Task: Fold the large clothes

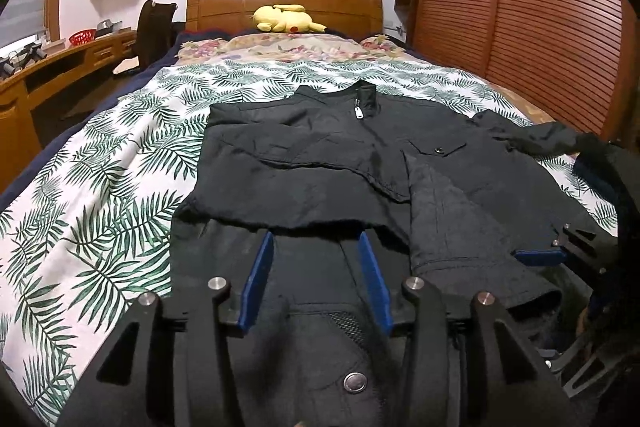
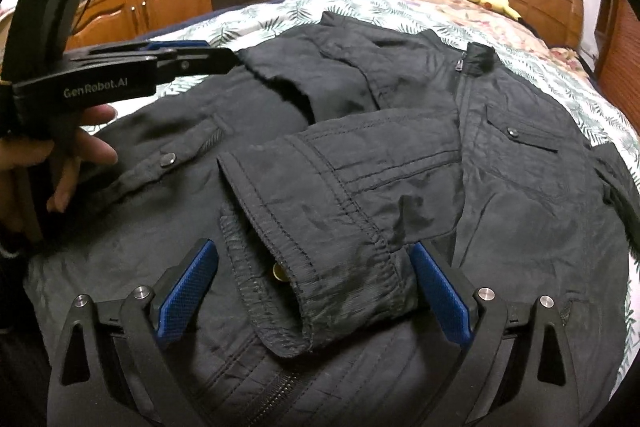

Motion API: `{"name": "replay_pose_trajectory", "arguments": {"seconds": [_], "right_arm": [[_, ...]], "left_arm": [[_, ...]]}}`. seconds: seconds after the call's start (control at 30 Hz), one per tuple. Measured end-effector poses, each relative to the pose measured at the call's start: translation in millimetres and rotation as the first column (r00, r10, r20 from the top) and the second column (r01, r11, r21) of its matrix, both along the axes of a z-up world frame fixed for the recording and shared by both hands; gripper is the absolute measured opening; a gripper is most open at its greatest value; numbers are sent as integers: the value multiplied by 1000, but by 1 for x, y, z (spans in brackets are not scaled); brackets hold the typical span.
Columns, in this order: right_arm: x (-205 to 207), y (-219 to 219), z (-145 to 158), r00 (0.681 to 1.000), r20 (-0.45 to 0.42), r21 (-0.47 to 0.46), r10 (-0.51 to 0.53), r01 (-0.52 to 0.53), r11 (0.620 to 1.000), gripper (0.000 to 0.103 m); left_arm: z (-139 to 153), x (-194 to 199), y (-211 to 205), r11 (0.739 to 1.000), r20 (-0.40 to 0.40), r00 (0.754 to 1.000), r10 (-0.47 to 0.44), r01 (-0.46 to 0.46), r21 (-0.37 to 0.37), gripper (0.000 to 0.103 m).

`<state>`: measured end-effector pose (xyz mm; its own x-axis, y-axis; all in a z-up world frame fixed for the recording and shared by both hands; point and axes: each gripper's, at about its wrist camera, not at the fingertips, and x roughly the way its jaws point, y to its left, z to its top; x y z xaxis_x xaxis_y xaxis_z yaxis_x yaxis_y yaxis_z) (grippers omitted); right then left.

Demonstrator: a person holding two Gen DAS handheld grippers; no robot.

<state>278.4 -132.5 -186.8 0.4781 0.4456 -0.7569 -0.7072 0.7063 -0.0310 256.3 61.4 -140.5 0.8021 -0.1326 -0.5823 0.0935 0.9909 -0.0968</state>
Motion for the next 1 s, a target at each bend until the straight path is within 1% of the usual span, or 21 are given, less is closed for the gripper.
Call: {"name": "replay_pose_trajectory", "arguments": {"seconds": [0.1,0.13,0.17,0.23,0.27,0.33,0.43,0.63,0.7,0.83,1.0], "right_arm": [[1,0,-1,1000,0,-8,-9,9,1000,90],[2,-1,-1,1000,-3,-10,-7,7,1000,84],[2,-2,-1,1000,-2,-13,-11,11,1000,81],[2,-5,1,1000,8,-17,-29,29,999,62],[3,-9,3,999,7,-7,-33,33,999,57],[4,-15,5,999,7,12,-44,44,999,38],[3,-24,14,997,37,39,-72,71,997,20],[2,-47,39,983,126,135,-134,117,984,16],[1,-55,47,978,141,163,-157,133,978,16],[10,-73,58,967,141,199,-214,184,963,16],[21,-87,58,956,124,200,-267,239,950,16]], "left_arm": [[-1,0,2,1000,-4,1000,8,-8,-10,45],[-2,1,3,1000,-6,1000,10,-10,-11,45],[-3,1,3,1000,-7,1000,11,-12,-11,45],[-3,1,3,1000,-8,1000,14,-14,-10,45],[-4,1,3,1000,-8,1000,15,-15,-9,45],[-5,1,3,1000,-9,1000,18,-18,-6,46],[-6,2,1,1000,-14,1000,19,-18,2,46],[-8,2,-3,1000,-13,1000,11,-11,19,46],[-8,1,-4,1000,-11,1000,11,-10,26,46],[-8,2,-5,999,-11,1000,10,-10,35,46],[-9,2,-5,999,-14,1000,10,-9,35,46]]}}
